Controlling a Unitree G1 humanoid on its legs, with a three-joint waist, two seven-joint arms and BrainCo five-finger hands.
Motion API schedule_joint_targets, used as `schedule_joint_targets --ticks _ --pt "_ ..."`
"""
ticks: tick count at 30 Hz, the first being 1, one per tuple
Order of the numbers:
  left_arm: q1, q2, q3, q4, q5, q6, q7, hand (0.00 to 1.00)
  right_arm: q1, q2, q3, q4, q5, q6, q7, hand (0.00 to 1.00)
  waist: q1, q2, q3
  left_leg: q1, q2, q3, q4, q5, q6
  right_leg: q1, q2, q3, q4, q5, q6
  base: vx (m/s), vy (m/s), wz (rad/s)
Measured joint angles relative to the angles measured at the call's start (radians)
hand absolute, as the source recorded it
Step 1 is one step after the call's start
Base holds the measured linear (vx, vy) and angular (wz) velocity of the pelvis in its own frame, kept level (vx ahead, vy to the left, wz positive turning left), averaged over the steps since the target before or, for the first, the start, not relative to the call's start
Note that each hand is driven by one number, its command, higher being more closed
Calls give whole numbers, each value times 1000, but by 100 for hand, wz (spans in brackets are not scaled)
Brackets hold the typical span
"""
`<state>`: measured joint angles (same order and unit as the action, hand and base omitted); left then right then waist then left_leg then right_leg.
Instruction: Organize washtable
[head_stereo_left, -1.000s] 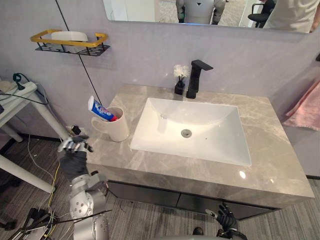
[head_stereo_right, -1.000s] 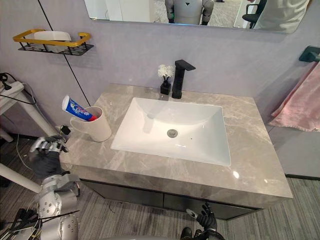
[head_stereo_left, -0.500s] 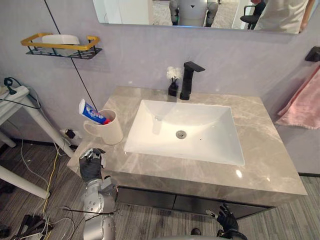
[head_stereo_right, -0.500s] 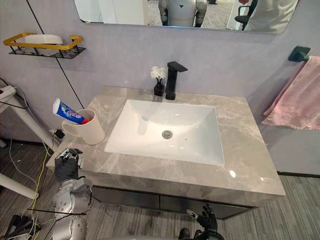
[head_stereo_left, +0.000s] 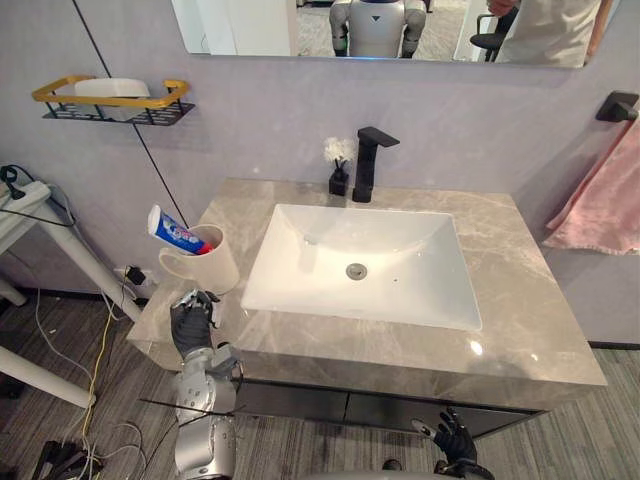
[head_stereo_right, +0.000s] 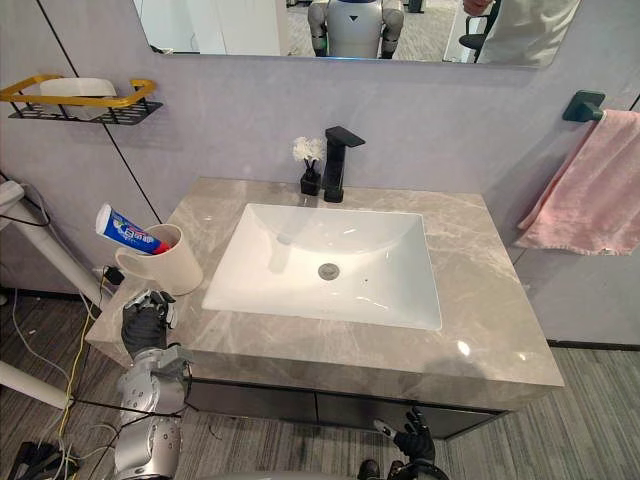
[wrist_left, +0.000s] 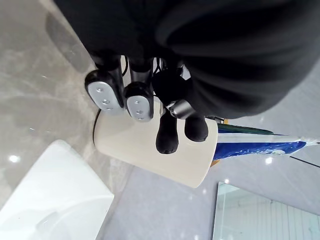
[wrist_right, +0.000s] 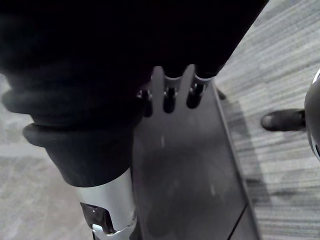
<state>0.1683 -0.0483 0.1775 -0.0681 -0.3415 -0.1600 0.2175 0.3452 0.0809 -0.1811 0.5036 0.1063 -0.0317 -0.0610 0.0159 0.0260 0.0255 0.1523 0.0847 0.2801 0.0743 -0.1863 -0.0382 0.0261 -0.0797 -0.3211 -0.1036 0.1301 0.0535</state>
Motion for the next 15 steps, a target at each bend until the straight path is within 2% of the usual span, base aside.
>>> schedule_joint_targets --ticks 6,15 --pt "-39 16 -15 50 1 3 0 100 8 -8 1 0 0 0 1 0 3 0 -3 -7 1 17 -4 -1 -3 -18 3 19 0 1 -1 -10 6 -8" --pt "-114 48 -19 81 11 6 1 100 16 -9 0 0 -1 0 1 0 -3 -19 12 -11 2 27 -8 -4 -7 -32 8 32 -1 5 -1 -11 6 -5"
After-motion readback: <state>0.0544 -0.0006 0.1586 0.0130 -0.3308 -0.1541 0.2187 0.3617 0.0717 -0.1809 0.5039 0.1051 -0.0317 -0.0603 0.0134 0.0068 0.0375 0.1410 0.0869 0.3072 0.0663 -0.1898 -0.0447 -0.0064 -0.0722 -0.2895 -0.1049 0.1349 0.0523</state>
